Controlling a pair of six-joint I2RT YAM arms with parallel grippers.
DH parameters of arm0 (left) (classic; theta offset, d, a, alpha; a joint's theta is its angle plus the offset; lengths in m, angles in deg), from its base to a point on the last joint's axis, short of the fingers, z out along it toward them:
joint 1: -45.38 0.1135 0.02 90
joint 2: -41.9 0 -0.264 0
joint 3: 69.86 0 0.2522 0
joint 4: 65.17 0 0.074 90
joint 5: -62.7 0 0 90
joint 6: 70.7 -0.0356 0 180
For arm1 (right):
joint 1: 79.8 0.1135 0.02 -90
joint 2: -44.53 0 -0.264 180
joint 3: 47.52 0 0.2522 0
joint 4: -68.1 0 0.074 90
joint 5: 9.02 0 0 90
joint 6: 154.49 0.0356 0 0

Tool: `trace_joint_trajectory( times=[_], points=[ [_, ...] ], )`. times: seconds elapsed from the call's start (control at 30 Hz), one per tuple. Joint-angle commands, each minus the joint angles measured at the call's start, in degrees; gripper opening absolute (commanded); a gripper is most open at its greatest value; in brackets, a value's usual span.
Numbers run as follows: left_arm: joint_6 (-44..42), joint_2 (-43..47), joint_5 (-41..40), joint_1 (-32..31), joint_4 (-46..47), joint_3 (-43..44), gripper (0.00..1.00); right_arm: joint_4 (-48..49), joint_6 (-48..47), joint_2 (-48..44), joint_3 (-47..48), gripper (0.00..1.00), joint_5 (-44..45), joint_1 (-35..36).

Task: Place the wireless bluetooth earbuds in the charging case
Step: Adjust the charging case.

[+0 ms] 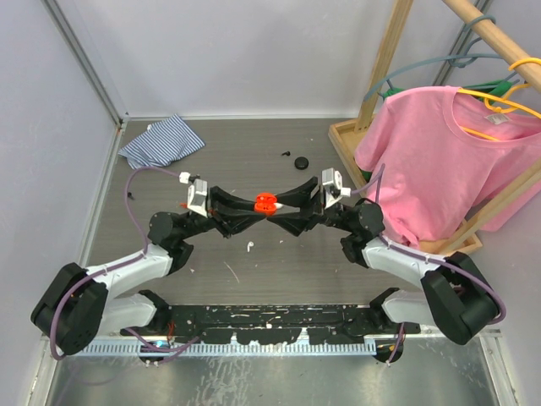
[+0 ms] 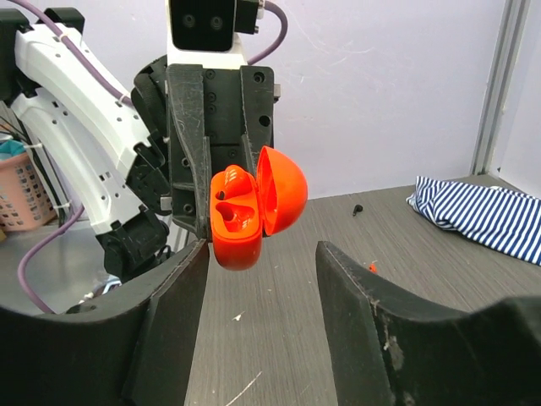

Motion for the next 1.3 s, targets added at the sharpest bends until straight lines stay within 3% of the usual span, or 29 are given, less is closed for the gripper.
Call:
trace_joint_trajectory(
  times=[0.0, 0.37, 0.57, 0.7, 1.03, 1.27],
  points=[
    [-0.4, -0.4, 0.4, -0.7, 4.4, 2.7, 0.01, 5.4, 1.2, 0.4, 2.7, 0.58, -1.1, -0.2],
    [-0.5, -0.2, 0.8, -1.6, 4.8, 2.6, 0.03, 7.0, 3.0, 1.8, 3.0, 0.38, -3.0, -0.2],
    [-1.0, 0.6, 0.9, -1.6, 4.8, 1.8, 0.06, 7.7, 3.5, 1.1, 2.5, 0.16, -2.5, -0.2],
    [-2.5, 2.4, 0.5, -1.6, 3.8, 0.6, 0.16, 7.1, 3.4, 0.7, 1.9, 0.02, -2.2, -0.3],
    [-8.5, 11.3, 0.6, -1.6, -10.5, 0.0, 0.32, 1.9, 1.7, -1.9, 2.5, 0.01, -3.4, -0.4],
    [-8.6, 13.0, 1.3, -1.6, -11.8, -0.1, 0.35, 0.1, 1.2, -2.5, 2.8, 0.01, -4.8, -0.4]
  ],
)
